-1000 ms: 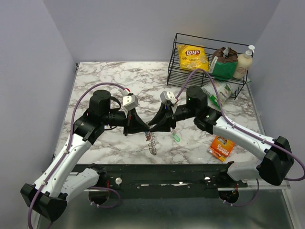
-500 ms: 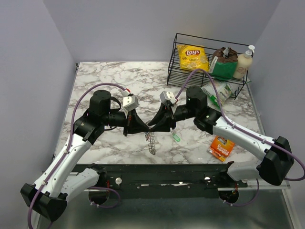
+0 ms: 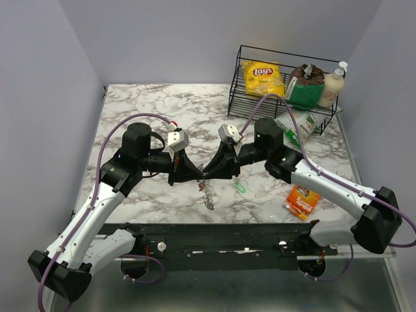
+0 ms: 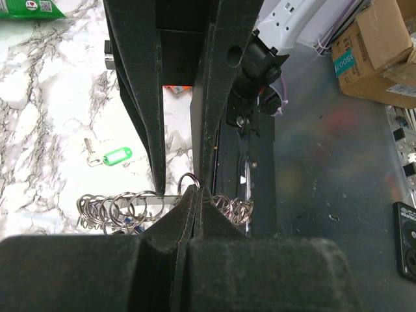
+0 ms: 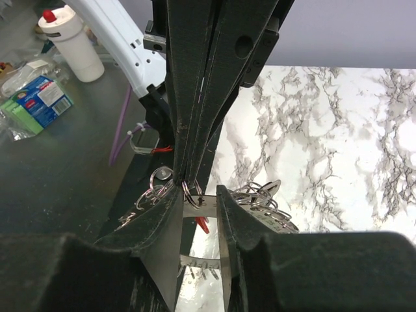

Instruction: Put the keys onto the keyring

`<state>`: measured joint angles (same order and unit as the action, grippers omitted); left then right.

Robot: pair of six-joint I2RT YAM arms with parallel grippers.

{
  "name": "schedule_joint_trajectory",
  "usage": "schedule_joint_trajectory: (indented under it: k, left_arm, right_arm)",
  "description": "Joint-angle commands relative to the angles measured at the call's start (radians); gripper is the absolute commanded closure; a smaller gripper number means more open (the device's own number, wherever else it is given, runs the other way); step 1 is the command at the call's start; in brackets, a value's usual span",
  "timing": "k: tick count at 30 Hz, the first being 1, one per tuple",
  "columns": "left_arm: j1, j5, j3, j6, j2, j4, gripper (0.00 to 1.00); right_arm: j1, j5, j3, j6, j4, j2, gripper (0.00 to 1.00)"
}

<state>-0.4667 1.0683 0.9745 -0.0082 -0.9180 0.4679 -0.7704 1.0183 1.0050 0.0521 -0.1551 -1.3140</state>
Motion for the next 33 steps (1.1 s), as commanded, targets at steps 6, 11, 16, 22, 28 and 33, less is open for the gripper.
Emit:
schedule_joint_trajectory:
  k: [6,11,16,22,28,33]
  left_arm:
    - [-0.004,0.056,0.024,0.004,0.018,0.011,1.00]
    - [-0.006,0.056,0.023,0.027,0.016,0.018,1.00]
    - [-0.006,0.059,0.023,0.019,0.019,0.005,1.00]
    - [-0.006,0.064,0.023,-0.018,0.021,-0.034,1.00]
    - [-0.006,0.064,0.020,-0.052,0.027,-0.074,1.00]
    - [-0.004,0.041,0.016,-0.055,0.030,-0.066,0.87]
  right_arm:
    - [0.008,-0.050,0.001,0.026,0.028,0.038,0.71]
    - [0.006,-0.061,-0.002,0.032,0.038,0.050,0.76]
    - [0.006,-0.041,0.010,0.032,0.046,0.032,0.86]
    - [0.006,-0.034,0.017,0.035,0.055,0.019,0.98]
    - [0.005,-0.034,0.021,0.037,0.060,0.009,0.99]
    - [0.006,-0.038,0.027,0.032,0.058,0.006,0.99]
